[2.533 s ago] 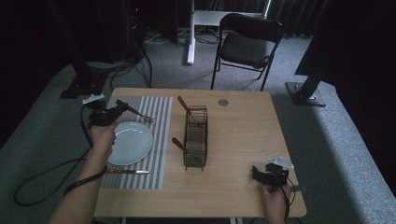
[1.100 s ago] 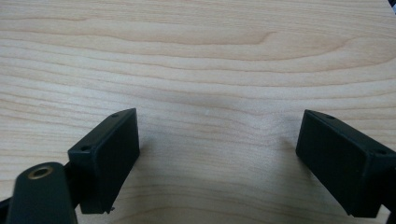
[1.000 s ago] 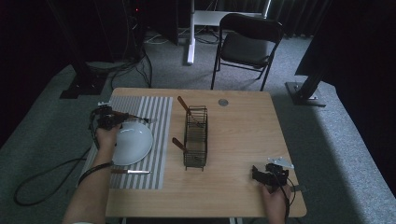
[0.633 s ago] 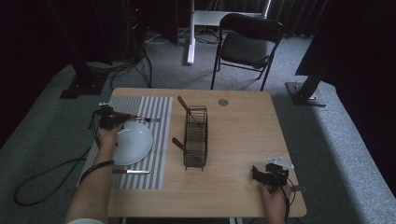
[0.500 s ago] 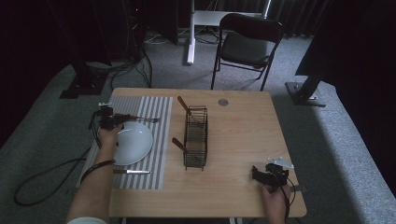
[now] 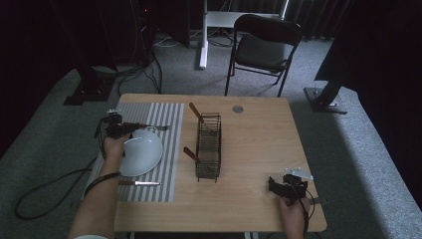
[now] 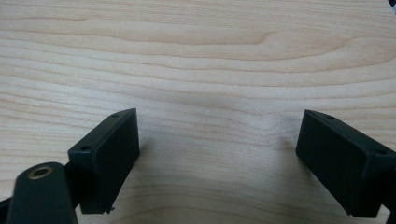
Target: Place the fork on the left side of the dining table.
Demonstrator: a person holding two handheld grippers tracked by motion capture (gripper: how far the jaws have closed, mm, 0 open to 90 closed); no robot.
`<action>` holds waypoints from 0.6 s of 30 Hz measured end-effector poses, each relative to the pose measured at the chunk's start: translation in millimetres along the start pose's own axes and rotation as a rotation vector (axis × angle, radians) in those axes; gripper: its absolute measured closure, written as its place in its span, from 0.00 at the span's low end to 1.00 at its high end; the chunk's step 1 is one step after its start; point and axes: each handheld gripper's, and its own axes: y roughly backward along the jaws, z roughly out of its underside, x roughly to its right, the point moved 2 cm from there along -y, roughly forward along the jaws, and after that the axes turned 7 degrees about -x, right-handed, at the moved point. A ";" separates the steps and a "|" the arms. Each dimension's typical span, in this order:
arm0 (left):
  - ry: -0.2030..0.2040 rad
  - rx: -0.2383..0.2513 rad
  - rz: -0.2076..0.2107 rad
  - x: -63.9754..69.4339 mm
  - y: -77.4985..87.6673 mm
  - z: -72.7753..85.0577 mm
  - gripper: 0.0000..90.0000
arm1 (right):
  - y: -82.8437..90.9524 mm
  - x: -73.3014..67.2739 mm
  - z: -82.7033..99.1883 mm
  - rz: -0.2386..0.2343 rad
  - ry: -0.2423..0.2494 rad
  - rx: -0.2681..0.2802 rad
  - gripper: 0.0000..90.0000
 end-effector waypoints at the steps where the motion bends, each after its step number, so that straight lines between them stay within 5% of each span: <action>1: -0.025 -0.007 -0.017 1.4 0.4 1.1 0.33 | 0.0 0.0 0.0 0.000 0.000 0.000 0.14; 8: -0.089 -0.012 -0.023 7.9 9.9 9.7 0.31 | 0.0 0.0 0.0 0.000 0.000 0.000 0.14; 13: -0.040 0.017 0.038 7.3 19.7 15.4 0.30 | 0.0 0.0 0.0 0.000 0.000 0.000 0.14; 18: -0.044 0.032 0.073 8.9 32.5 21.5 0.29 | 0.0 0.0 0.0 0.000 0.000 0.000 0.14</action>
